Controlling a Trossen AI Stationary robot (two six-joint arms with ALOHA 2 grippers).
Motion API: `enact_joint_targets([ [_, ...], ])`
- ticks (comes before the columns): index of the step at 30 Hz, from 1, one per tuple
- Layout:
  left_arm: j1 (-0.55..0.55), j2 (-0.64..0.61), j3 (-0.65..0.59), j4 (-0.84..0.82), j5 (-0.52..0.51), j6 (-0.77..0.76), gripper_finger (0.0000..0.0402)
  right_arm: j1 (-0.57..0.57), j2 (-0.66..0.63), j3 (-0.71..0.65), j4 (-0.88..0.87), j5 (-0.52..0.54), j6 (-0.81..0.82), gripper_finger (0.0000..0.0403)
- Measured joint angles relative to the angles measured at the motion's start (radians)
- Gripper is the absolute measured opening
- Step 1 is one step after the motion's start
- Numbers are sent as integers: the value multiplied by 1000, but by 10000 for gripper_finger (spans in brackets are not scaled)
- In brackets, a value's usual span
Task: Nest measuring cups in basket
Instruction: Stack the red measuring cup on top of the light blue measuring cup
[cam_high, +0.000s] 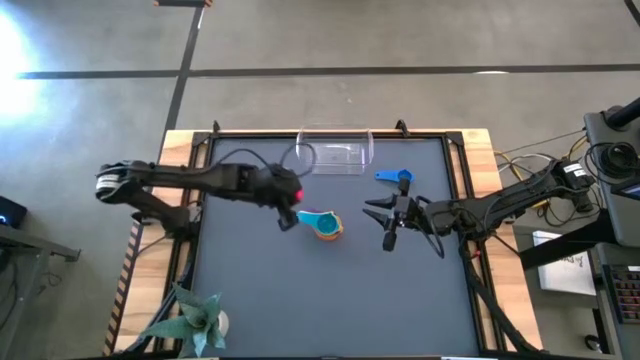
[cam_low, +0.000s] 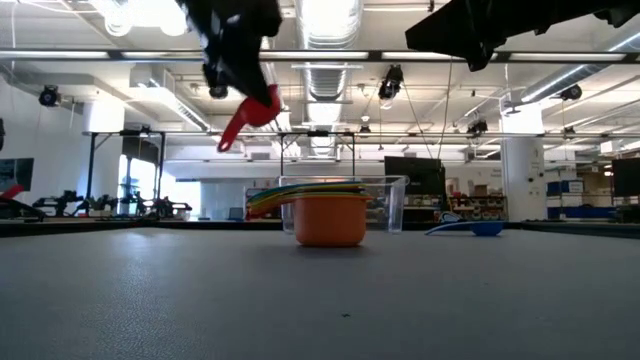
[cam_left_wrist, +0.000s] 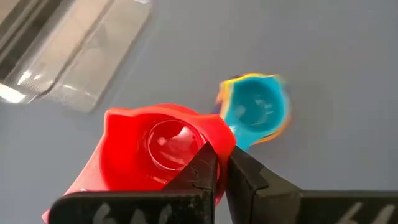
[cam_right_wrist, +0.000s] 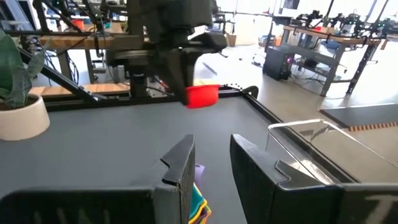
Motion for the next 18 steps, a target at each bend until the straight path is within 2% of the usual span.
enact_joint_targets([
  [3,-37,104,118,-64,-2,13,0,0,0,0,1,0,0,91],
  [7,-59,215,204,-78,-4,26,0,0,0,0,0,0,11,91],
  [18,-75,391,268,-40,50,17,0,0,0,0,-17,1,6,91],
])
